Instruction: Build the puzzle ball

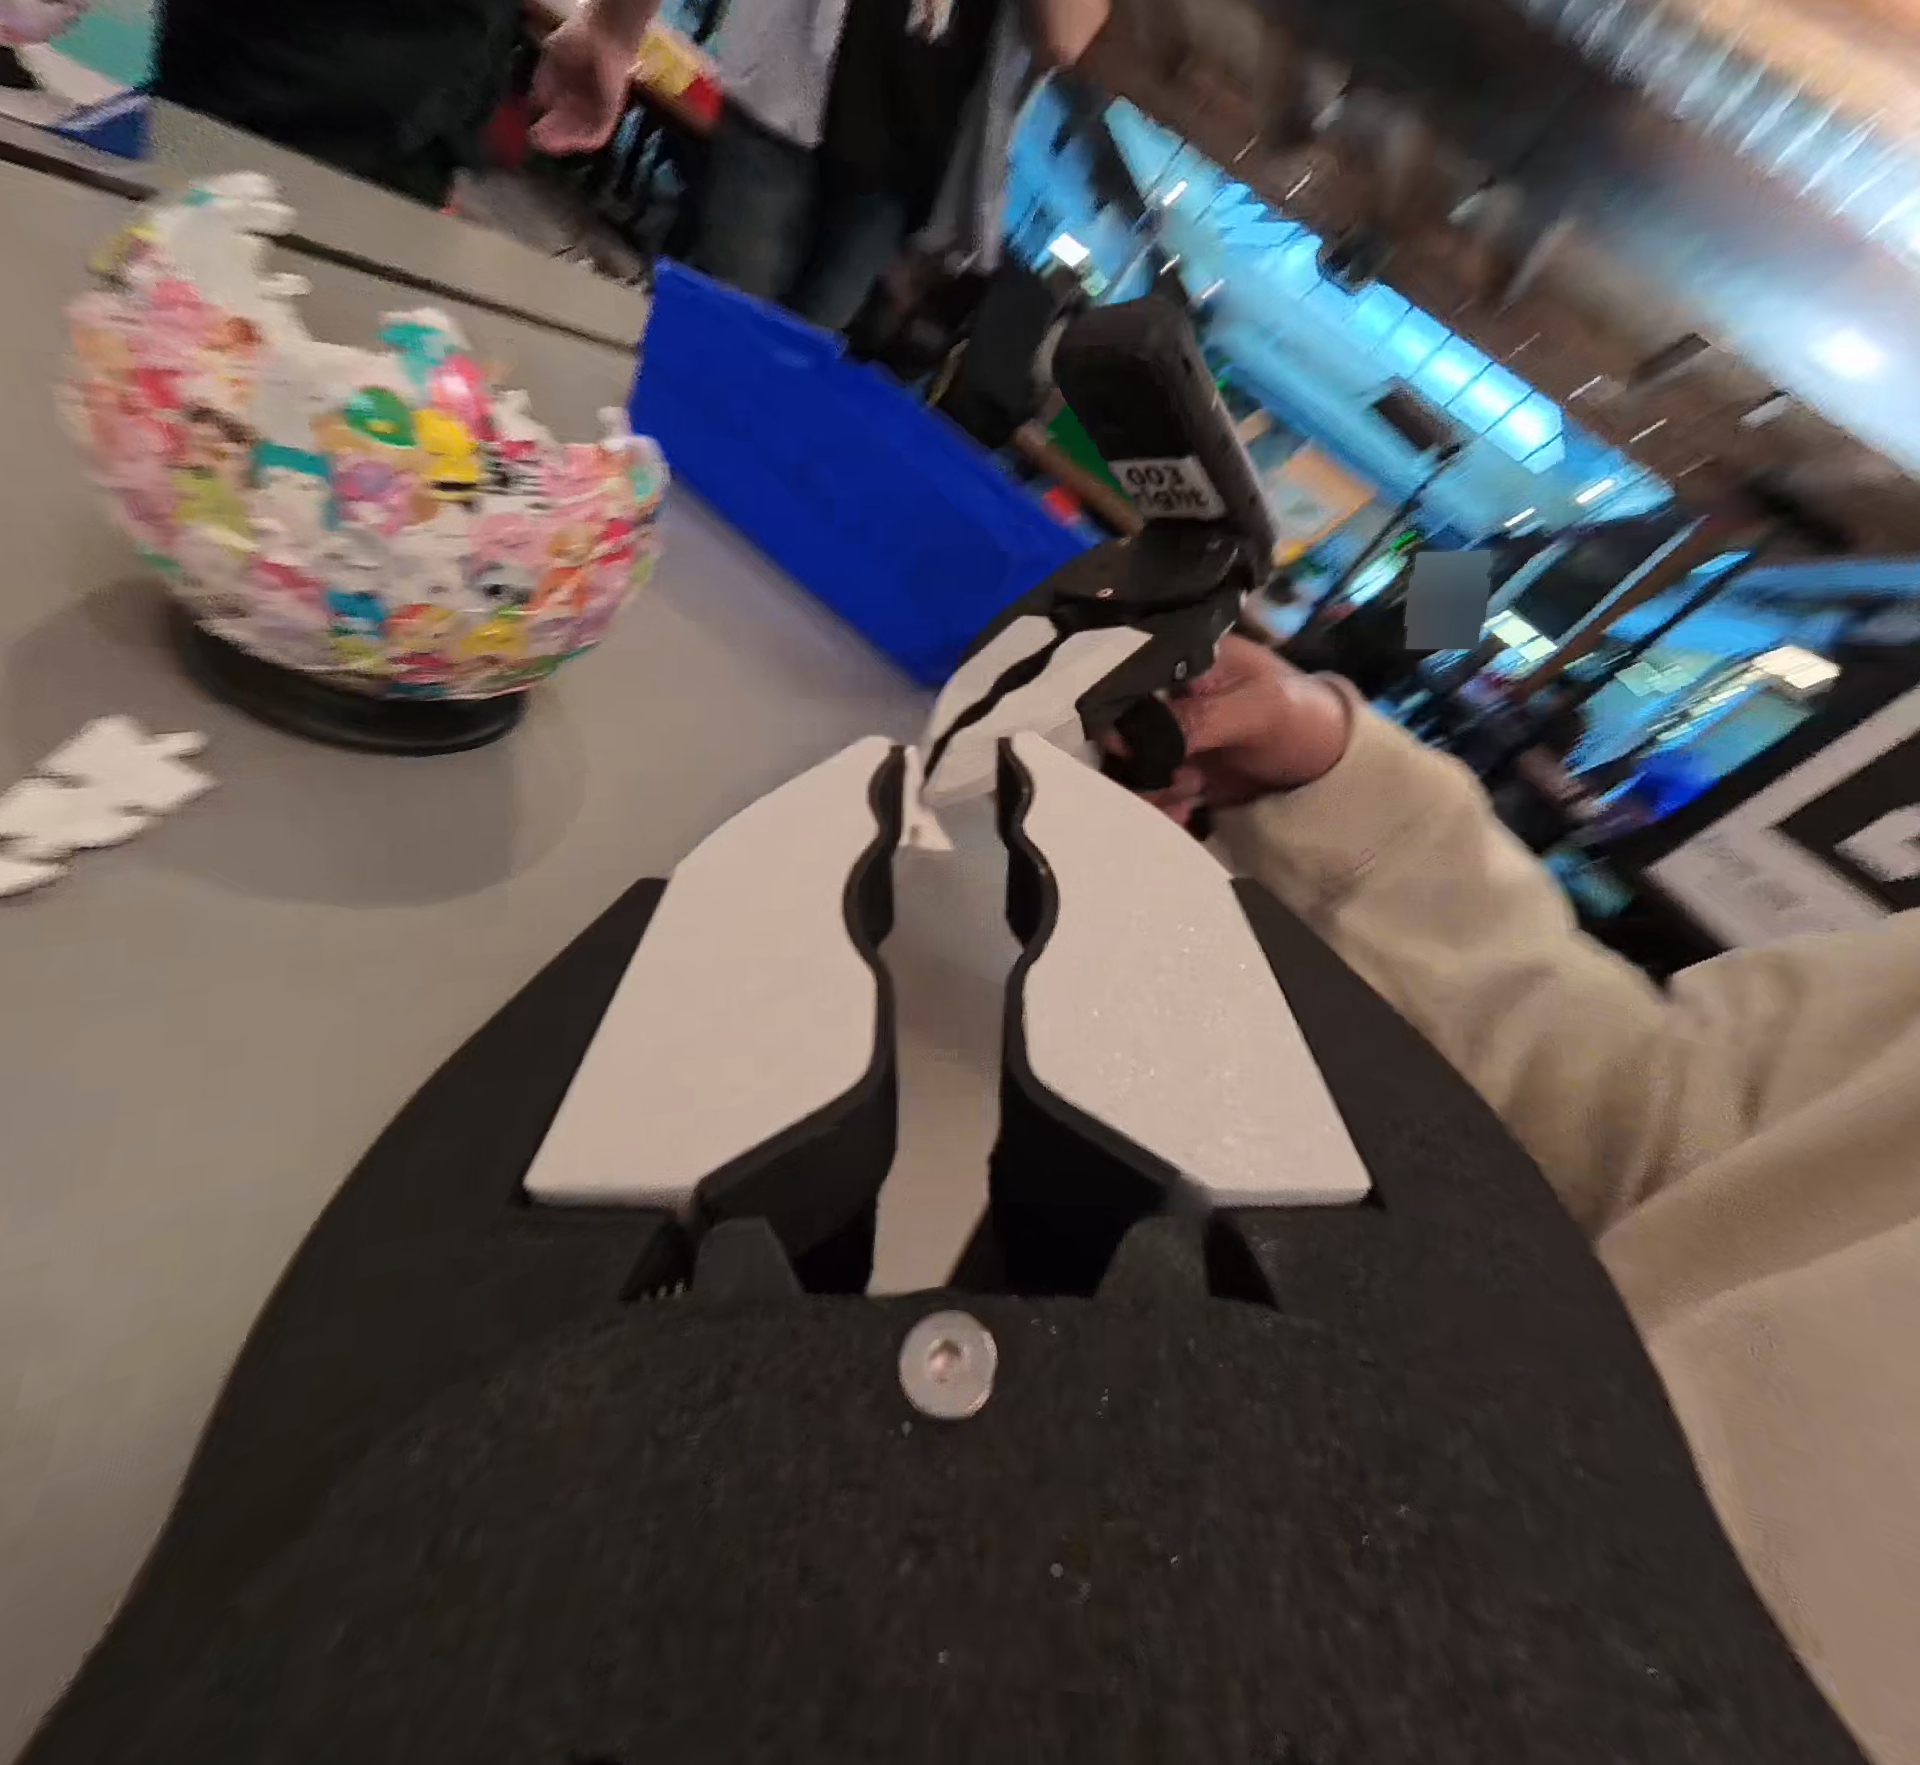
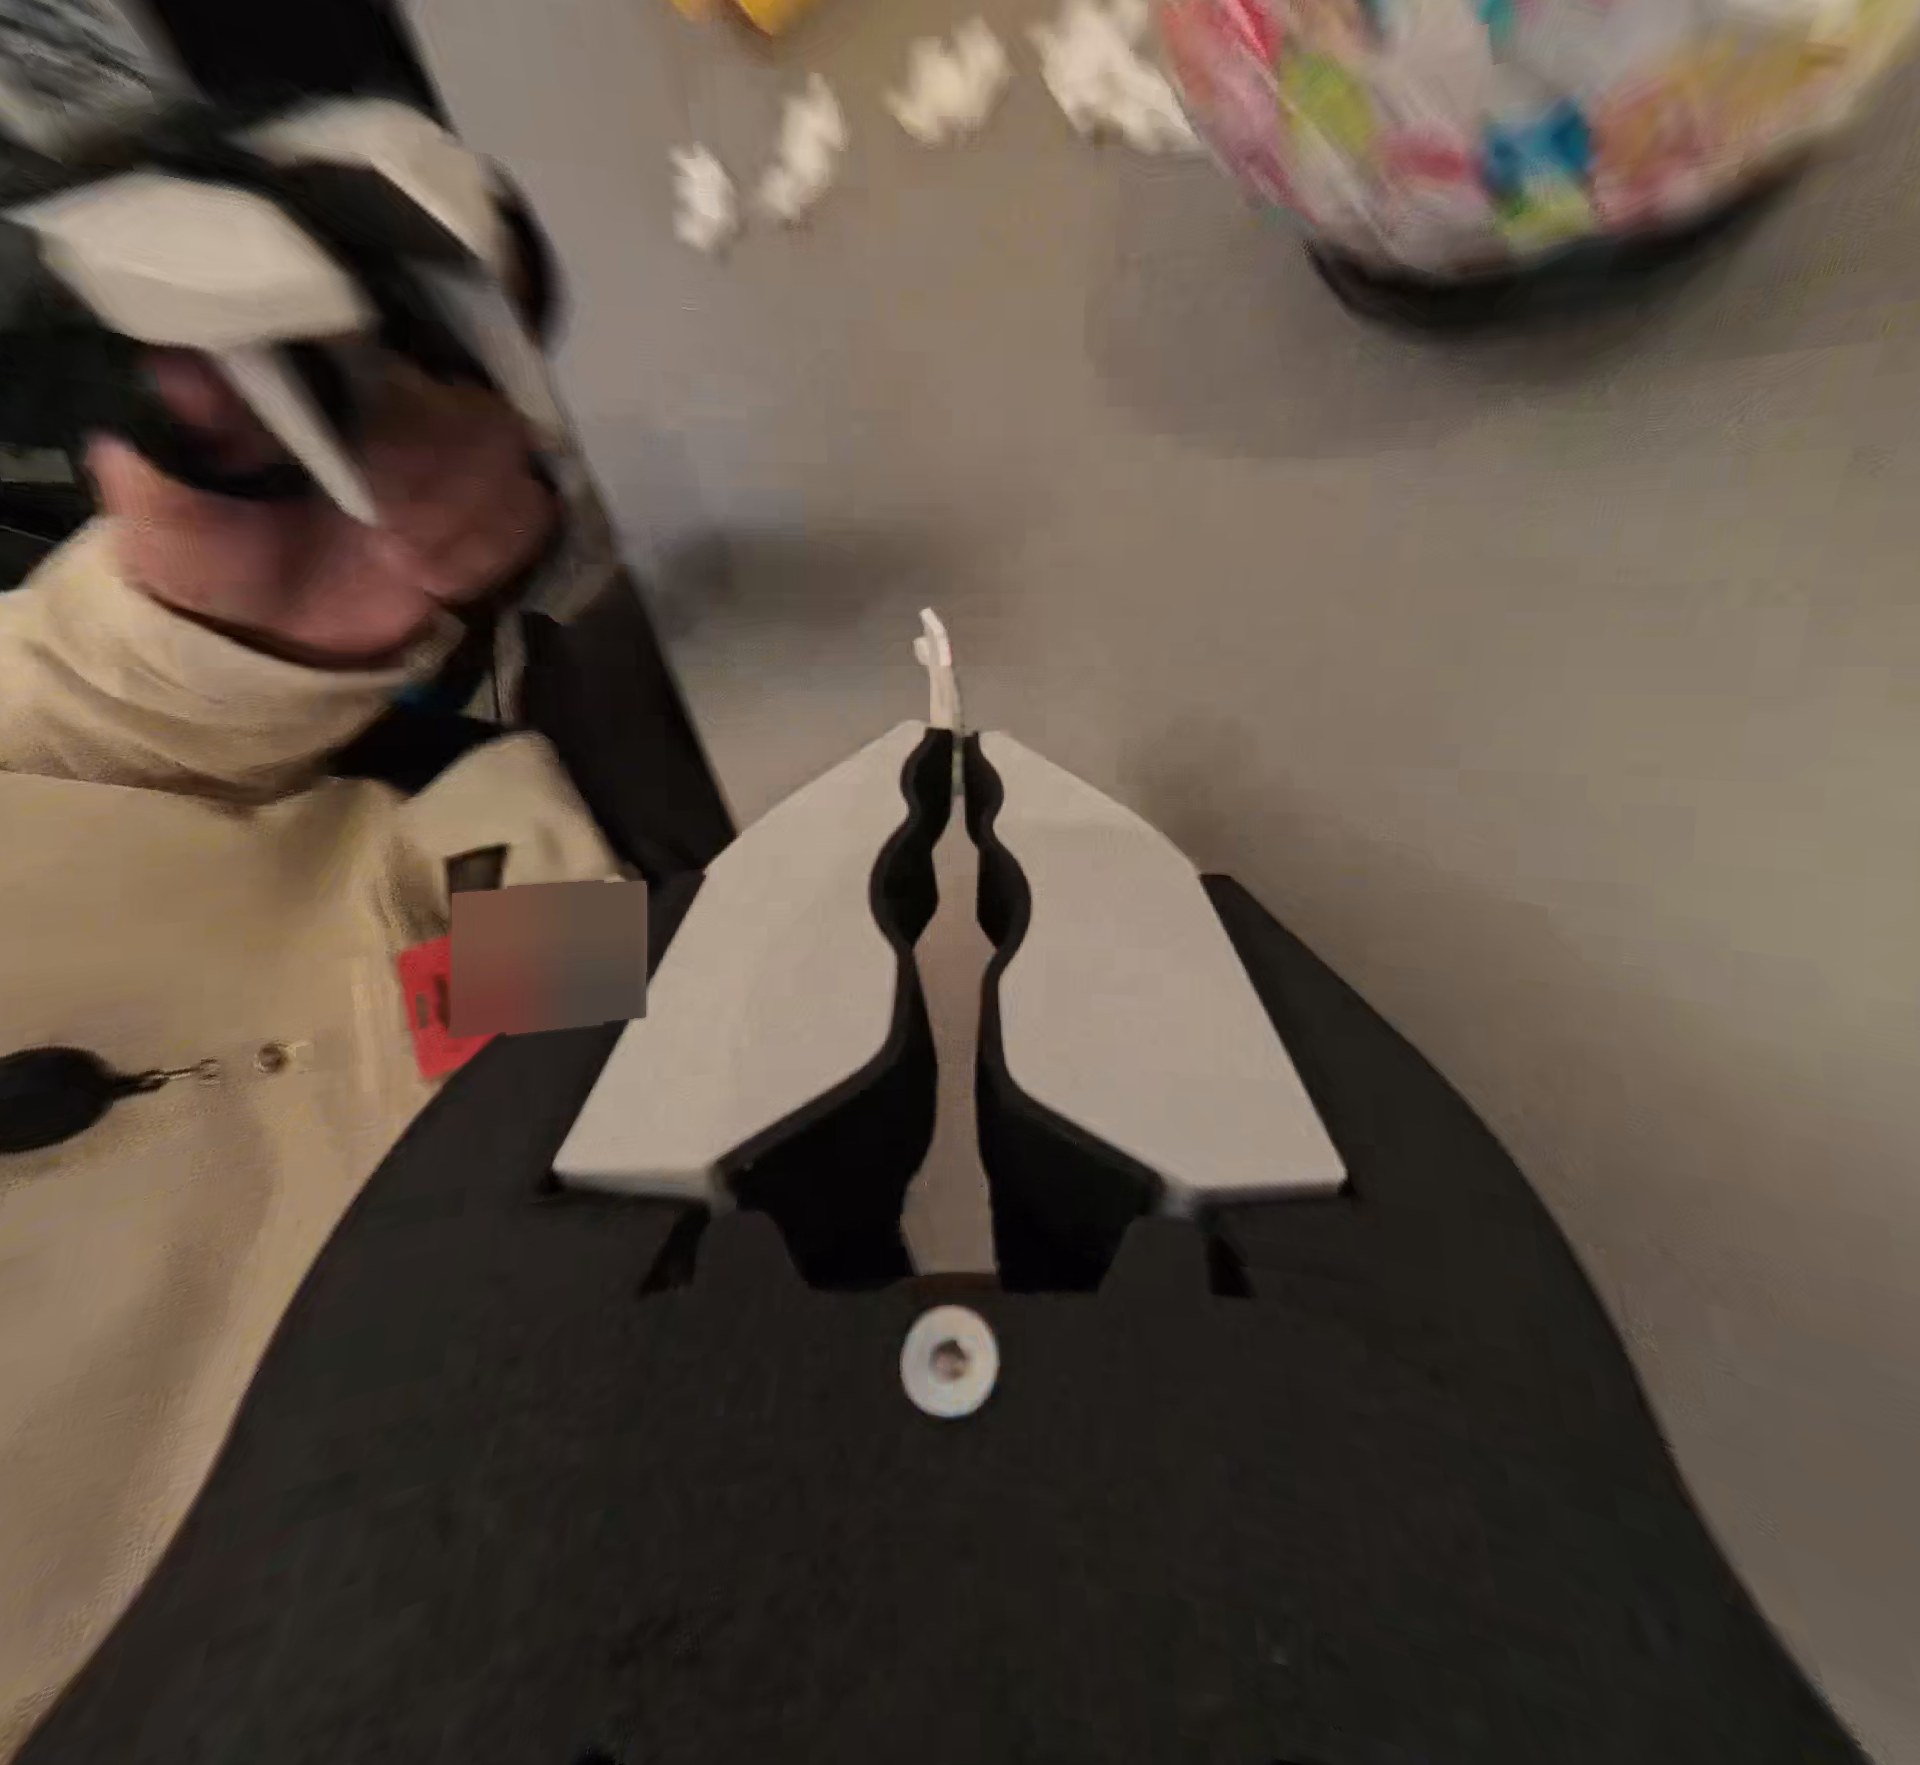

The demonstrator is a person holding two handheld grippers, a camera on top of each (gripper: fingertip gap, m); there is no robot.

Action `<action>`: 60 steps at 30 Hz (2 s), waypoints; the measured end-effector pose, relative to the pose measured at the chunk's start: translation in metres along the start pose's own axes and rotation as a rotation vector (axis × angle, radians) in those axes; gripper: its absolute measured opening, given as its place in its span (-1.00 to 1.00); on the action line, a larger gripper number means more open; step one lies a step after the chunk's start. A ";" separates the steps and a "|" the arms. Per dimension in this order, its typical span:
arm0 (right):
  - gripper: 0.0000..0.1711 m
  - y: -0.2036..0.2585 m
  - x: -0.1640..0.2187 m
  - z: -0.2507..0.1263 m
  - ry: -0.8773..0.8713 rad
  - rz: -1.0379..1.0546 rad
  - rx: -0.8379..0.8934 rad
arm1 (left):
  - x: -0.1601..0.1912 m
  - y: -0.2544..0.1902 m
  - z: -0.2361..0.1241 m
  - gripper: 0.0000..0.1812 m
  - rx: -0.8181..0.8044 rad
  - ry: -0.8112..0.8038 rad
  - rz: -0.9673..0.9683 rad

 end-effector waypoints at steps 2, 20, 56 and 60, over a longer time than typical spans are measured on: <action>-0.97 -0.023 0.012 0.007 0.041 0.088 0.005 | -0.002 0.021 -0.004 -0.64 -0.095 0.078 0.105; -0.06 -0.086 -0.056 0.040 -0.086 -0.245 0.022 | -0.010 0.159 0.047 0.16 -0.010 0.781 0.445; 0.10 -0.064 -0.082 0.054 -0.070 0.097 -0.099 | -0.007 0.140 0.062 0.16 -0.069 0.762 0.435; 0.09 -0.066 -0.081 0.052 -0.083 0.083 -0.098 | -0.007 0.140 0.064 0.15 -0.064 0.743 0.425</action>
Point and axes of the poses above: each gripper's, where its closed fingertips meet, z out along the fingers, x out of its underside, y = z × x across the jaws, the point moved 1 cm from there along -z, back along the fingers, and after that the axes turned 8 degrees about -y, right-handed, at the moved point
